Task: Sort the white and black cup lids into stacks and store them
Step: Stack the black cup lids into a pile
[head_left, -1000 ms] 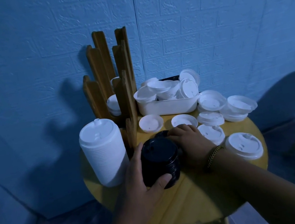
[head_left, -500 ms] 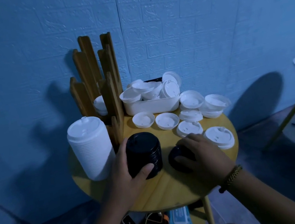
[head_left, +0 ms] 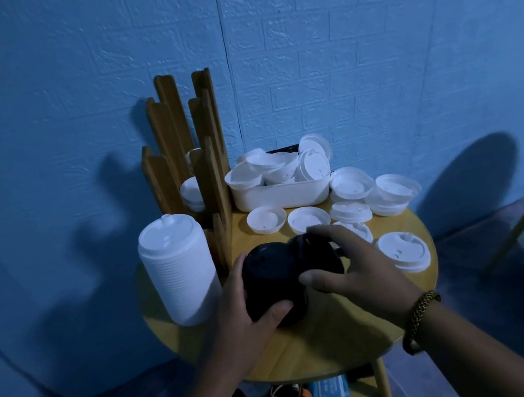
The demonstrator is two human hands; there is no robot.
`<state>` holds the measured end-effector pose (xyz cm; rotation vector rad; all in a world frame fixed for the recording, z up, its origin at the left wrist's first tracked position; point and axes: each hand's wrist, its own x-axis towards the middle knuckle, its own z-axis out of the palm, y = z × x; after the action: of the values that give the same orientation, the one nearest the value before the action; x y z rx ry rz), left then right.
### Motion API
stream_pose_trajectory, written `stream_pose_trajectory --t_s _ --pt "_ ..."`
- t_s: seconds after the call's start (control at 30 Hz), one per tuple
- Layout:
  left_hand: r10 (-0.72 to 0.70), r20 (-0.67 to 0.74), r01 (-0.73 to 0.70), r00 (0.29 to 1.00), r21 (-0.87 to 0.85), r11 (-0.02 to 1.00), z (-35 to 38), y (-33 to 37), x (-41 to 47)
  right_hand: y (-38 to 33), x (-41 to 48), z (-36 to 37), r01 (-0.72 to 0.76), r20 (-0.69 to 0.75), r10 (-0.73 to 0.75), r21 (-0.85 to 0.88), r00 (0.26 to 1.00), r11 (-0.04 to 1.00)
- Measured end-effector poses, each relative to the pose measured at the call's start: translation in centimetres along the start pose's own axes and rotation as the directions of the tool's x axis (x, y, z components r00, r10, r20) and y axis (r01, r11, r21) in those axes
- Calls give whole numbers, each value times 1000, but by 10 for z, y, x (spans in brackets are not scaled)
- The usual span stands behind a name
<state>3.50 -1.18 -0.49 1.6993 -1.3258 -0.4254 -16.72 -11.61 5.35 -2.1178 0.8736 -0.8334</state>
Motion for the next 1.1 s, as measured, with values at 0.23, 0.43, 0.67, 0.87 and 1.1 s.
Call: stream_pose_trajectory --t_s 0.23,0.43,0.67,0.87,1.1 --pt "-25 45 27 999 -34 999 -3 4 0 -18 20 21 186 154 -164 -141 974 972" --pt "-48 91 54 995 -63 997 -2 5 -1 -25 32 20 229 266 -167 -221 949 948" --pt "-67 79 75 995 -107 991 1 8 -3 -27 36 14 215 355 -134 -200 925 956" --pt "-84 60 88 995 -65 994 1 10 -5 -31 20 31 23 61 -5 -306 998 952" --pt "-105 80 112 991 -84 990 2 11 -4 -30 21 31 28 46 -17 -261 999 965"
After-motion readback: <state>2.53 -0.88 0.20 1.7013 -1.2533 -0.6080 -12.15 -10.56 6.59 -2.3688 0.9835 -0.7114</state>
